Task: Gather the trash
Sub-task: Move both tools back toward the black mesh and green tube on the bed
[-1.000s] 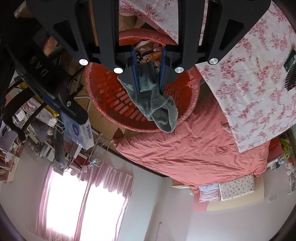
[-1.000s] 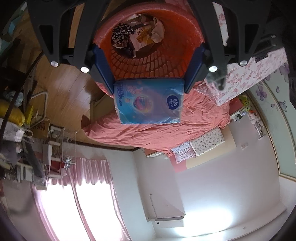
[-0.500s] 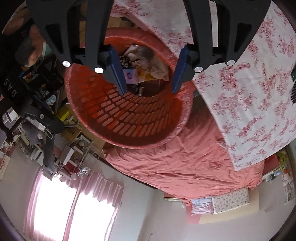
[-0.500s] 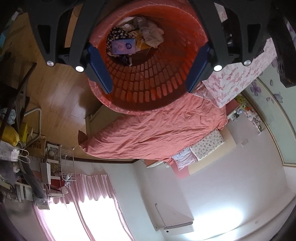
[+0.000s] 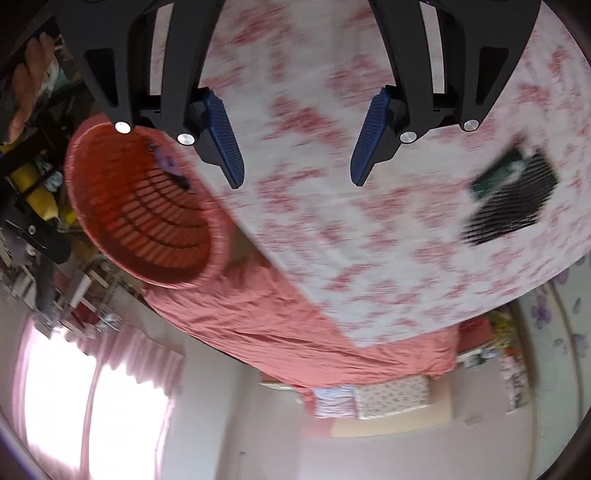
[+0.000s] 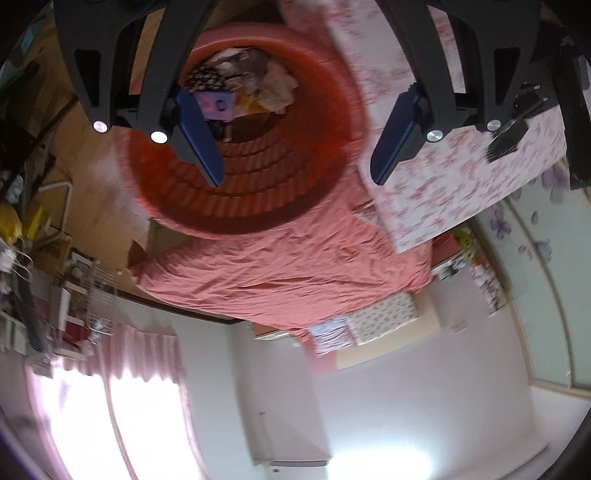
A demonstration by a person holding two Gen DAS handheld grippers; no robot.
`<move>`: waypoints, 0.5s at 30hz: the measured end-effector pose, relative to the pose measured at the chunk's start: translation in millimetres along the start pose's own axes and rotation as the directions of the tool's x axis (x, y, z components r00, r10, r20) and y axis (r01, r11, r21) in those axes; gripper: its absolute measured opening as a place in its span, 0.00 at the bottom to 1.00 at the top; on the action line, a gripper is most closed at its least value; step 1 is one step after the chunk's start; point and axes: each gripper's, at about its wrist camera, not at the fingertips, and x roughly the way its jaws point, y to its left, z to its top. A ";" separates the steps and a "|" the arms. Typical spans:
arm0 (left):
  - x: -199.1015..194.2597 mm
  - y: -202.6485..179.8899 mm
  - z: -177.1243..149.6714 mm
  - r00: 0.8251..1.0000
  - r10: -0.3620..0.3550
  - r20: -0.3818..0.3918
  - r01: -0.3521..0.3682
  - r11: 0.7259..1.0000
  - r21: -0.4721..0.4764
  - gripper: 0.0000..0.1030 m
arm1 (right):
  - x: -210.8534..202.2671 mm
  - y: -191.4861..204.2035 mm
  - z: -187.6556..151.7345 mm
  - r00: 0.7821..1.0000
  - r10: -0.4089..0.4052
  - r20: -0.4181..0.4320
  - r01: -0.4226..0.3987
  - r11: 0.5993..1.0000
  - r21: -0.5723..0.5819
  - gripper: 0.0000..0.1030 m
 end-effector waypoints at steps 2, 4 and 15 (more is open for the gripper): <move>-8.2 18.5 -2.7 0.999 0.033 0.009 -0.033 0.999 -0.019 0.58 | 0.6 22.8 -3.3 1.000 0.027 -0.014 -0.028 0.999 -0.033 0.77; -18.1 42.7 -7.2 0.997 0.070 0.017 -0.069 0.996 -0.049 0.58 | 1.6 45.3 -7.2 0.998 0.055 -0.031 -0.057 0.996 -0.063 0.77; -58.3 168.5 -35.5 0.968 0.253 -0.003 -0.246 0.938 -0.244 0.64 | 19.5 203.7 -48.5 0.972 0.170 -0.162 -0.211 0.936 -0.284 0.76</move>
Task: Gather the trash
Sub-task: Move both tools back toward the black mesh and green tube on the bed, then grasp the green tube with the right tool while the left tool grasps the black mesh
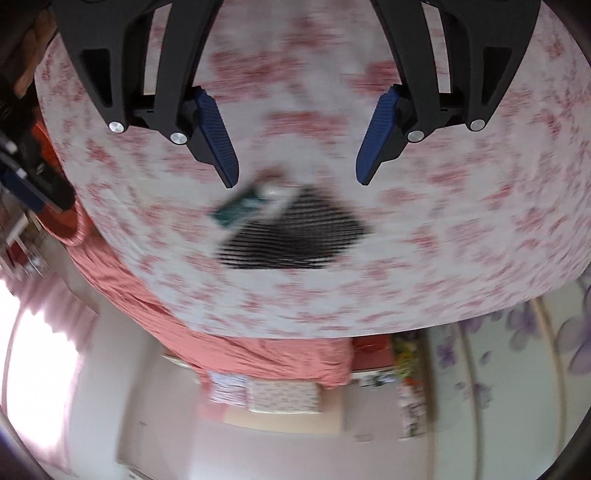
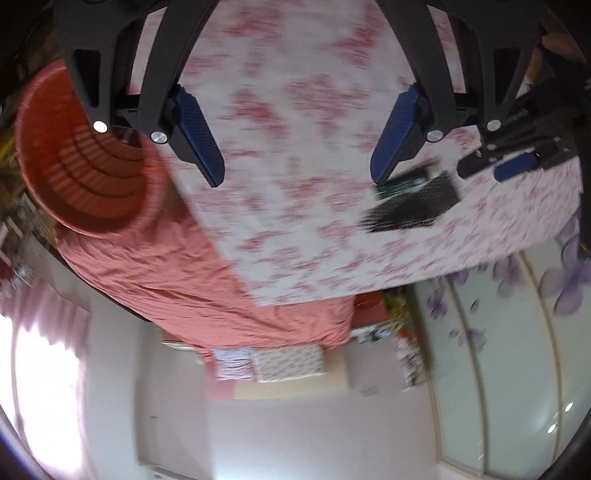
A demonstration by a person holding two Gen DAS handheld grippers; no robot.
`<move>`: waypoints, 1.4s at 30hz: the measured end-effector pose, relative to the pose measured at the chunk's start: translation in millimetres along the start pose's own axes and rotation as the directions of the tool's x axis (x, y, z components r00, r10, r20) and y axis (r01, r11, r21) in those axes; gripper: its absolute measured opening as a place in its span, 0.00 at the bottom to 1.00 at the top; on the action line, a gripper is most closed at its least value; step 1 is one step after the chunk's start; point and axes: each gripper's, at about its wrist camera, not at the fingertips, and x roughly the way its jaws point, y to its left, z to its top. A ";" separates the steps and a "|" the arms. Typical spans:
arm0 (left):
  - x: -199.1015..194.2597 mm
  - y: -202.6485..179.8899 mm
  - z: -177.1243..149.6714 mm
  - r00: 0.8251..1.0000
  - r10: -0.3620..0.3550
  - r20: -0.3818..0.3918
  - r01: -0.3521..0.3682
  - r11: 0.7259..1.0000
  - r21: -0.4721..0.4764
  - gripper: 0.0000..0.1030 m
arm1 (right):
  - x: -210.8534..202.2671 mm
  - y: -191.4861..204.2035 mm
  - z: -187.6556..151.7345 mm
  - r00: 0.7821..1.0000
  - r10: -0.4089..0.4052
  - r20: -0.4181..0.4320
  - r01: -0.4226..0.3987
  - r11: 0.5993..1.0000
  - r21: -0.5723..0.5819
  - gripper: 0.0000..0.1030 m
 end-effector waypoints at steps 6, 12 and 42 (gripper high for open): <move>-10.2 57.4 -0.4 0.999 0.044 0.014 -0.042 0.996 -0.078 0.65 | 37.3 66.1 1.2 0.993 0.063 -0.098 -0.066 0.998 -0.025 0.70; -13.6 92.8 -1.0 0.998 0.055 0.009 -0.053 0.991 -0.124 0.65 | 74.7 100.5 7.2 0.985 0.052 -0.167 -0.052 0.999 0.005 0.69; -0.4 87.9 -2.6 1.000 0.014 0.001 -0.013 0.996 -0.089 0.65 | 104.2 69.3 -0.7 0.972 -0.018 -0.235 0.007 0.999 -0.046 0.38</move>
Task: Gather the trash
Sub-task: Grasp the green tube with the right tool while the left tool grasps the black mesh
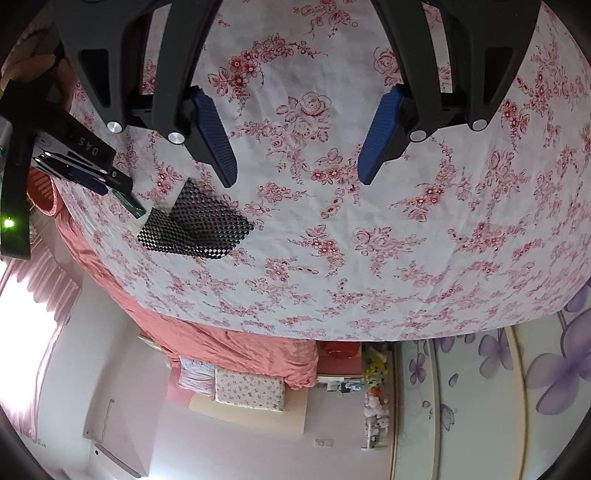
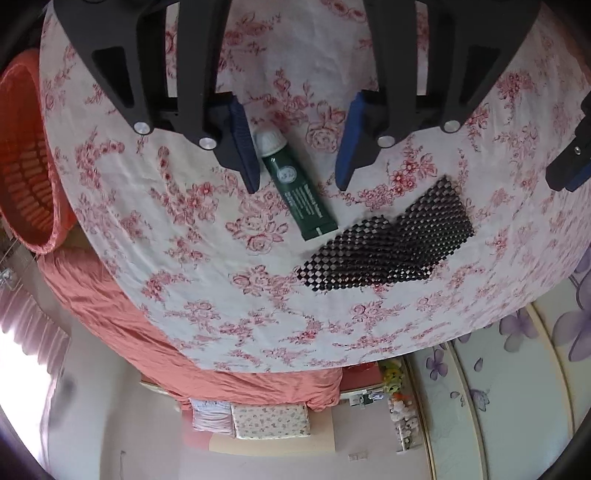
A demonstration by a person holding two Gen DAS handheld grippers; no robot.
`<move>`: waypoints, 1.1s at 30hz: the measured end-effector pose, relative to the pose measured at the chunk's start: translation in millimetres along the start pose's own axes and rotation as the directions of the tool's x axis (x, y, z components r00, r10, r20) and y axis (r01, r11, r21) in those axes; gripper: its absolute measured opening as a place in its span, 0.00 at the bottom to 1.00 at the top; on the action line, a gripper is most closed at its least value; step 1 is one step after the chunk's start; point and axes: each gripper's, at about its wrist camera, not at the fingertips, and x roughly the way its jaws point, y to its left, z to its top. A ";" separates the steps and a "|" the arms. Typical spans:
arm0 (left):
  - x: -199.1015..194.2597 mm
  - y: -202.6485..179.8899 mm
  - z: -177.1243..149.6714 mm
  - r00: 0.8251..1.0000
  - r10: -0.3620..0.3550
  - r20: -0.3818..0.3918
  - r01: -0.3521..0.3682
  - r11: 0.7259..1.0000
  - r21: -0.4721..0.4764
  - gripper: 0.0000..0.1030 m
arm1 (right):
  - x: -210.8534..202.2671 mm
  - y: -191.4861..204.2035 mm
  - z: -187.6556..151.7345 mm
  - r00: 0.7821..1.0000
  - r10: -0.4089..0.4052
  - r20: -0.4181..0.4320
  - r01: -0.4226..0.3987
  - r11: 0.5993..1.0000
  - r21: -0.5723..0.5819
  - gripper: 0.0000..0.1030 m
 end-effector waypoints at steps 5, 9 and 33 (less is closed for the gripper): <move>8.1 -5.3 1.0 1.000 -0.007 -0.020 0.007 1.000 0.003 0.65 | 0.6 -1.2 0.7 1.000 0.013 0.002 -0.013 1.000 -0.015 0.19; 14.4 -17.9 4.2 0.999 -0.025 -0.028 0.026 1.000 0.014 0.65 | -4.6 -10.5 -3.9 1.000 0.011 0.008 -0.011 1.000 0.001 0.19; 101.1 -110.1 51.0 0.996 0.000 -0.092 0.014 0.989 0.148 0.57 | -25.2 -88.1 -18.8 0.998 0.055 0.040 -0.061 0.983 0.175 0.19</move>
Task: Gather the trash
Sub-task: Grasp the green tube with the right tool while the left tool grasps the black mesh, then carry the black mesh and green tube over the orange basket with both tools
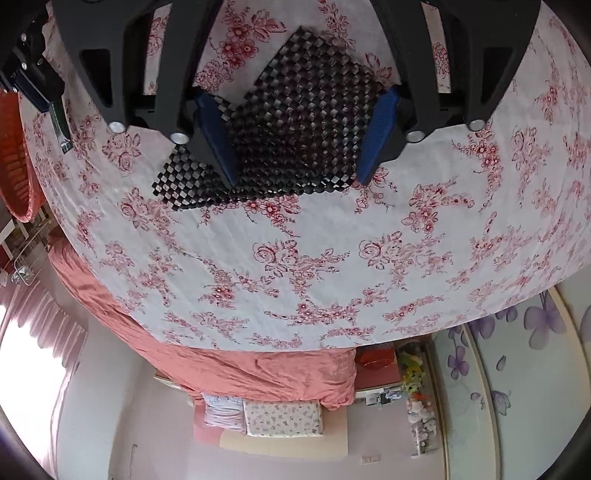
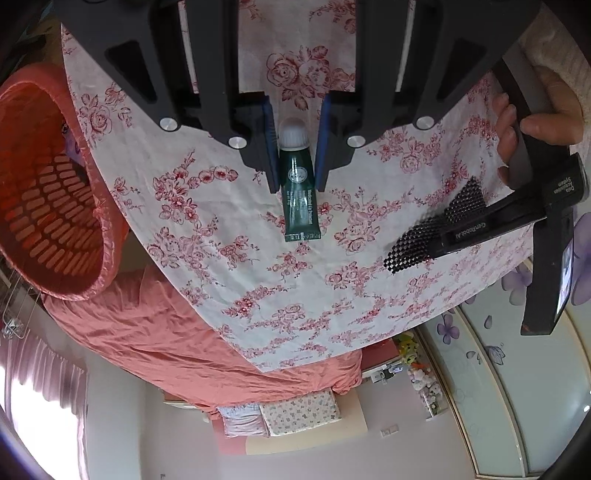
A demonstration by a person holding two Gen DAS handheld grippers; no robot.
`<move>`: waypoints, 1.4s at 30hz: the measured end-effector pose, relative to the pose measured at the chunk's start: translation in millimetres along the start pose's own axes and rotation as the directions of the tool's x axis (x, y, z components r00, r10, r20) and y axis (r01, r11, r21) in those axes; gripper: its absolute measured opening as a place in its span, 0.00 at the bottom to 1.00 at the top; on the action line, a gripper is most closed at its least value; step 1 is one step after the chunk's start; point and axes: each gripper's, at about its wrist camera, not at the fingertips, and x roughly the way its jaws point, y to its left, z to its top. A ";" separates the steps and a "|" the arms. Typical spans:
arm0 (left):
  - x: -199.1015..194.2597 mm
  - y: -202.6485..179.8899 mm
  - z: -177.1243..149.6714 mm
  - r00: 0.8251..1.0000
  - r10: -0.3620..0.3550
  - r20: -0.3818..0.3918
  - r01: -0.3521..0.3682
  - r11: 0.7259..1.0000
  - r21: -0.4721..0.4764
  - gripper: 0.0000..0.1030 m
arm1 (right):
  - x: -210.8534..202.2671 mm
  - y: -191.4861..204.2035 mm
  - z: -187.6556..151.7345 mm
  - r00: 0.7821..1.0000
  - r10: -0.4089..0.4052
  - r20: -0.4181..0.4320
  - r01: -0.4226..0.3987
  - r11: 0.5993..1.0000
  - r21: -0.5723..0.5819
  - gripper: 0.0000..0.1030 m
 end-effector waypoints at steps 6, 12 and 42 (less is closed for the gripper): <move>-5.2 -11.7 -3.7 0.999 -0.031 0.010 0.031 0.999 0.042 0.19 | 3.4 -1.5 -2.0 1.000 0.012 -0.016 -0.011 1.000 0.017 0.19; -10.6 -16.0 -7.2 0.998 -0.066 0.018 0.065 0.997 0.046 0.03 | -0.5 -5.7 -1.6 1.000 0.002 -0.008 -0.002 1.000 0.022 0.19; -123.3 -47.3 -16.9 0.960 -0.205 0.190 0.188 0.977 0.106 0.03 | -106.7 -26.6 -2.5 0.986 -0.033 0.163 0.026 0.999 0.041 0.19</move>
